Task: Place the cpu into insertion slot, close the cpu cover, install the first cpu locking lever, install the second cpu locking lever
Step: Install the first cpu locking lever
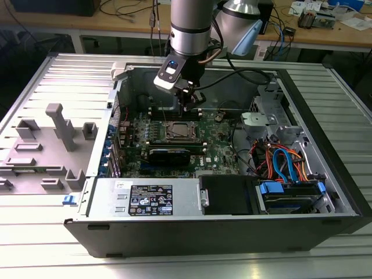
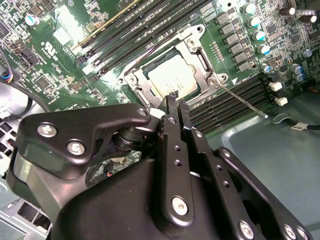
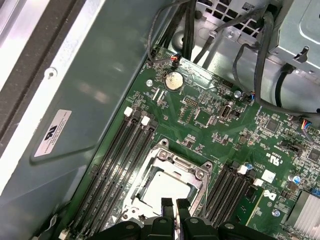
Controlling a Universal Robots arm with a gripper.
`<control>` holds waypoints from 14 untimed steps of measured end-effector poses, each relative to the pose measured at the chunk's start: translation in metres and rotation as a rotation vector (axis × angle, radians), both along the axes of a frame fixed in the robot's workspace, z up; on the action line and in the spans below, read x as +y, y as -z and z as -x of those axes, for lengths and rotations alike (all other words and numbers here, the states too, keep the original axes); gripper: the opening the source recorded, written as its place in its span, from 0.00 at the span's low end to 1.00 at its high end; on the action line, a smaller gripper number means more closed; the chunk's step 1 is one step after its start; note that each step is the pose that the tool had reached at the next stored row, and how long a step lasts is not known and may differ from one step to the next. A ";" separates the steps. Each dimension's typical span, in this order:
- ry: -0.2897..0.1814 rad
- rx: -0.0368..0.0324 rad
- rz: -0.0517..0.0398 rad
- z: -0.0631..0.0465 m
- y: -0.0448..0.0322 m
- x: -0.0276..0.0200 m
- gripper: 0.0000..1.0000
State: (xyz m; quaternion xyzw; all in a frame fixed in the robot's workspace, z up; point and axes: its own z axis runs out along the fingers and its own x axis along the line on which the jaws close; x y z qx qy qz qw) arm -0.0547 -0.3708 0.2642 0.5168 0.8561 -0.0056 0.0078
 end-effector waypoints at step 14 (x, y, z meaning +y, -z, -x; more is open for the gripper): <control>-0.099 -0.0001 -0.0001 0.000 0.0000 0.0000 0.17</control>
